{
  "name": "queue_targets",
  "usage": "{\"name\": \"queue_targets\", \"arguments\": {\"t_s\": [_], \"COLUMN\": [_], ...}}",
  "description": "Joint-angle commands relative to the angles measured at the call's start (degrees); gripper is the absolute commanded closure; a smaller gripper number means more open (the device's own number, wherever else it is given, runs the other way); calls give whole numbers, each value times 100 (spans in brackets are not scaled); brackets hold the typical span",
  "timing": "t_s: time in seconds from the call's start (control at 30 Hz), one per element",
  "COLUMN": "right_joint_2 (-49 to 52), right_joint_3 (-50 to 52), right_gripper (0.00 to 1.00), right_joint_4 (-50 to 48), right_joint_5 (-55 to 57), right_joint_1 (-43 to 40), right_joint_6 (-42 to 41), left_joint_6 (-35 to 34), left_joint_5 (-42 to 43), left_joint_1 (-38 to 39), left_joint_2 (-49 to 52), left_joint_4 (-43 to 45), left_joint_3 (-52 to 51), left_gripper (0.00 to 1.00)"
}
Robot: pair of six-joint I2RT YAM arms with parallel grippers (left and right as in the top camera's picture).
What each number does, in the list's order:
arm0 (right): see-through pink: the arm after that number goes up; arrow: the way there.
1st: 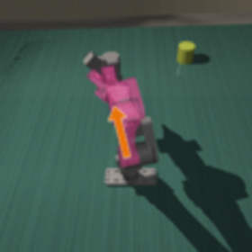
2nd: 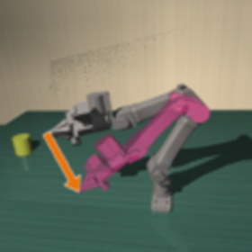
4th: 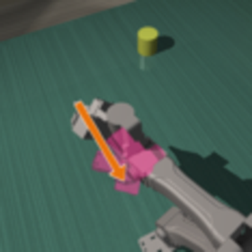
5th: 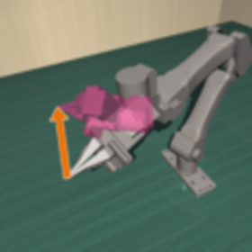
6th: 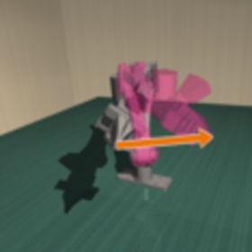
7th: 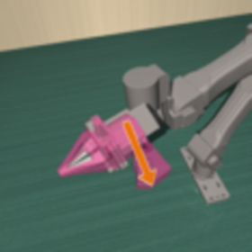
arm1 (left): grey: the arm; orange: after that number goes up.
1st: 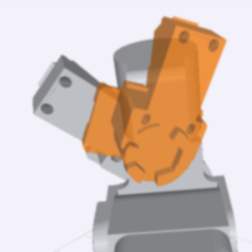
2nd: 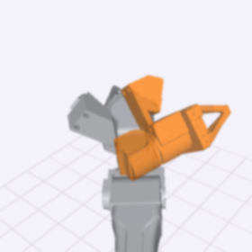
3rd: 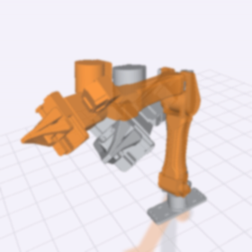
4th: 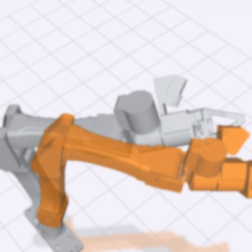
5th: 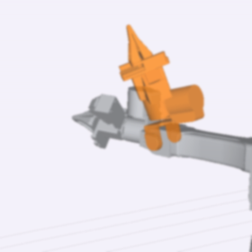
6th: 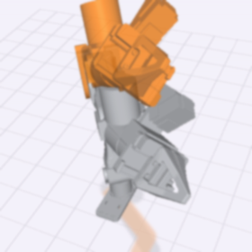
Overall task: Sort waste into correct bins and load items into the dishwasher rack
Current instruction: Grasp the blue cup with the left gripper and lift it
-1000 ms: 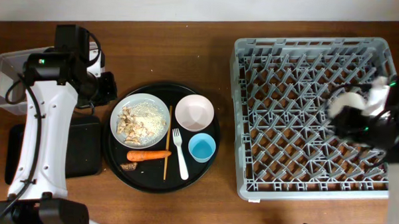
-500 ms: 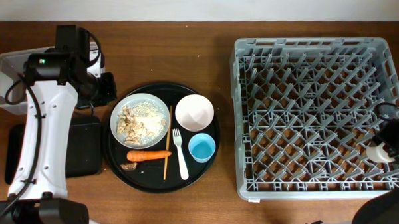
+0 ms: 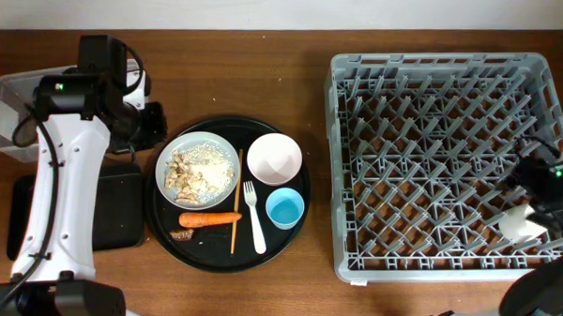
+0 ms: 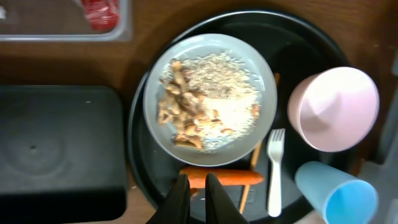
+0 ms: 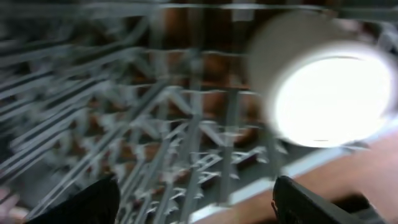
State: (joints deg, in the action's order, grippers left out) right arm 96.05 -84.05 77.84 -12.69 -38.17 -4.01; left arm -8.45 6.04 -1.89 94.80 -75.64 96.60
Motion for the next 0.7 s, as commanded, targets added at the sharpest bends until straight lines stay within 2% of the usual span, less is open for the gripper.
{"name": "queue_targets", "arguments": {"t_s": [0.0,0.07,0.13,0.17,0.23,0.33,0.43,0.67], "right_joint_2": [-920,-1394,-1502,-1502,-1491,-1491,-1491,-1491], "right_joint_3": [-50,-50,-50,-50,-48,-50,-48,-50], "right_gripper": [18,13,12,12,12,12,11,11], "right_joint_4": [-11,-50,-22,4,15,13,13,15], "right_joint_5": [-813,-809,-704,-544,-455,-452,-444,-444], "right_joint_1": [645,1340,1753,1941,2149,2177,2177,2177], "right_joint_6": [518,577,608,660,660,662,662,662], "left_joint_6": [15,15,13,11,9,9,11,11], "left_joint_5": [584,688,686,686,686,691,857,767], "left_joint_1": [199,629,1106,1386,1860,2437,2957,3239], "left_joint_2": [-15,136,302,404,592,852,1073,1128], "left_joint_4": [11,7,-13,-42,-37,168,476,796], "left_joint_3": [-9,-20,-42,-103,-345,-824,-1084,-1405], "left_gripper": [90,90,90,82,82,86,86,85]}}
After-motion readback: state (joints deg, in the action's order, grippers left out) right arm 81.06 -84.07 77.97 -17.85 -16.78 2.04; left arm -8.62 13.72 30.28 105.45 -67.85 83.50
